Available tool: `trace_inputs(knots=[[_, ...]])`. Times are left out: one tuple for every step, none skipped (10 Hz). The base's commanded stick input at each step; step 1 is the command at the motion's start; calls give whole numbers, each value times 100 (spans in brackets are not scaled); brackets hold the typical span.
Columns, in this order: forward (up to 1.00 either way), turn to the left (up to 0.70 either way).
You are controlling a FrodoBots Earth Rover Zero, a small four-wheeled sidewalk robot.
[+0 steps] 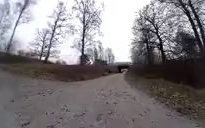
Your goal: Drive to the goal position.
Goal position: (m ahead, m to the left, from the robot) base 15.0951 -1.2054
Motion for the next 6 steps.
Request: trace_inputs(knots=[[70,0],[70,0],[70,0],[70,0],[70,0],[70,0]])
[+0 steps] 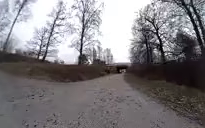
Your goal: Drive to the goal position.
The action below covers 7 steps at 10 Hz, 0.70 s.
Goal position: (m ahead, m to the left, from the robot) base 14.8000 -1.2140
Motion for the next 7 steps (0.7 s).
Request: trace_inputs(knots=[[70,0],[70,0],[70,0],[70,0],[70,0],[70,0],[70,0]])
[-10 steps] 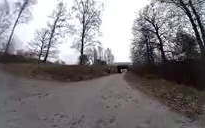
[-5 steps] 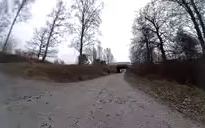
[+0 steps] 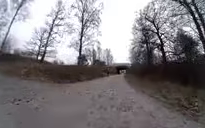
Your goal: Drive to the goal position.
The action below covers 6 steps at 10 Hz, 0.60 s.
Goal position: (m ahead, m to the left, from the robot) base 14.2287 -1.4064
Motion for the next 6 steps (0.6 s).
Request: trace_inputs(knots=[[70,0],[70,0],[70,4],[70,10],[70,12],[70,9]])
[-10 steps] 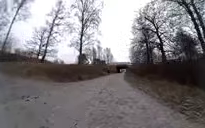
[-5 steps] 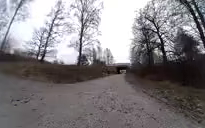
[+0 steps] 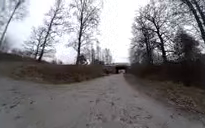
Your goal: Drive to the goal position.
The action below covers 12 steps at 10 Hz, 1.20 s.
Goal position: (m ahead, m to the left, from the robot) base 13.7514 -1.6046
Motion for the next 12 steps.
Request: trace_inputs(knots=[[70,4],[70,0],[70,0],[70,0],[70,0],[70,0],[70,0],[70,0],[70,0],[70,5],[70,10],[70,12]])
